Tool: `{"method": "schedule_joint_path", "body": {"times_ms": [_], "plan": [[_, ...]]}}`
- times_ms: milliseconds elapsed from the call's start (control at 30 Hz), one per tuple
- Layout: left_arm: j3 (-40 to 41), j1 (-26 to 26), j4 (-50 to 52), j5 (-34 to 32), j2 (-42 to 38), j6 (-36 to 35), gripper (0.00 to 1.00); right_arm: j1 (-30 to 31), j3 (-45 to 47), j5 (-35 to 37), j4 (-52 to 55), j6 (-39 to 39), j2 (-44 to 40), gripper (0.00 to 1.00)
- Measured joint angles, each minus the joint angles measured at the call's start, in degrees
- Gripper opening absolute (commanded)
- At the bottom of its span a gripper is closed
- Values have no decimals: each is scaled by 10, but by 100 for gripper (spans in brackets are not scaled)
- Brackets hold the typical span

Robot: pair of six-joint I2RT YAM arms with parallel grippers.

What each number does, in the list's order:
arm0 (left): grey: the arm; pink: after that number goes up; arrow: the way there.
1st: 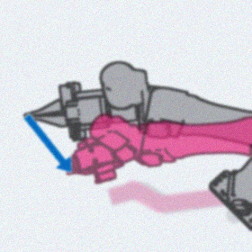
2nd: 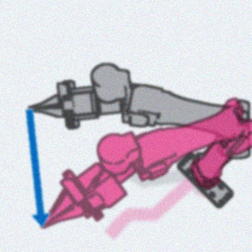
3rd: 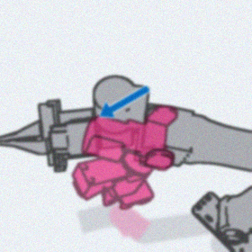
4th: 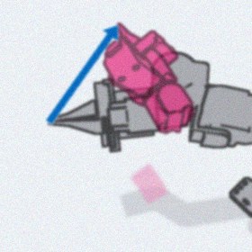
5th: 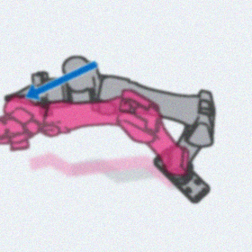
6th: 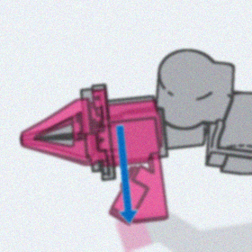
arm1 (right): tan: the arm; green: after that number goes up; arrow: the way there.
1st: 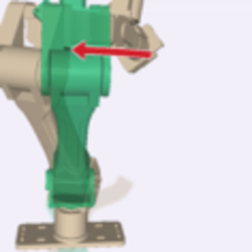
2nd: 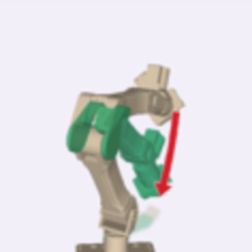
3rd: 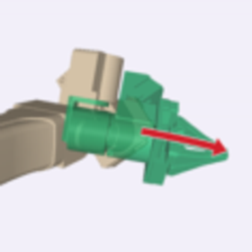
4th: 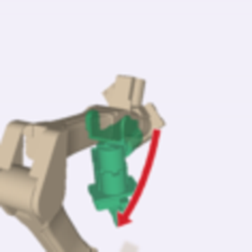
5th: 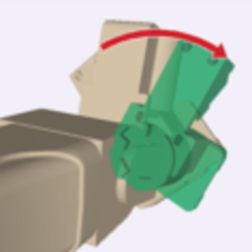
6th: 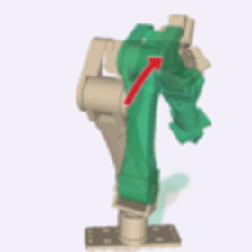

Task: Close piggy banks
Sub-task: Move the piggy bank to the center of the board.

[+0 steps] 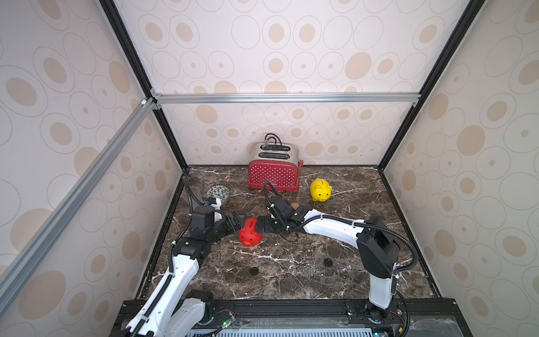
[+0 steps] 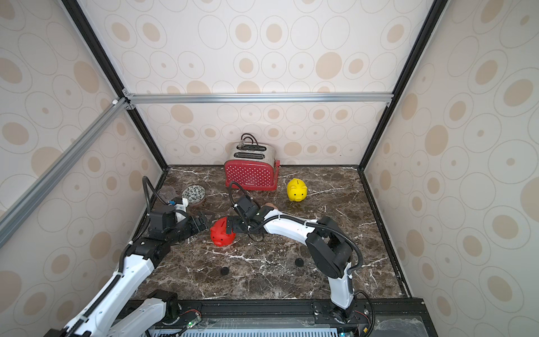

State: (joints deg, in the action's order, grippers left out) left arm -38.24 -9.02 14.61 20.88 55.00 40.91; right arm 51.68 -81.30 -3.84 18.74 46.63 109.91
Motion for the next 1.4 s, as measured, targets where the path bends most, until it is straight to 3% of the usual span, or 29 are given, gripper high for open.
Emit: {"method": "schedule_joint_path", "body": {"times_ms": [233,567,733,1033,1233,1333,1400], "plan": [[-6,19,-42,27,130,-5,87,-4,-34,-5,-9,16,11,90],[-1,19,-107,70,161,4,79,-18,-96,-27,-11,26,70,79],[18,19,-127,84,162,14,77,-18,-96,-41,-18,36,78,72],[51,19,-141,93,154,21,75,-19,-60,-76,-67,49,71,72],[88,19,-137,101,97,26,76,-11,-37,-97,-75,50,57,71],[108,18,-131,104,59,30,76,-3,-23,-102,-74,52,45,73],[123,18,-127,105,31,33,77,3,-11,-106,-73,55,35,80]]}}
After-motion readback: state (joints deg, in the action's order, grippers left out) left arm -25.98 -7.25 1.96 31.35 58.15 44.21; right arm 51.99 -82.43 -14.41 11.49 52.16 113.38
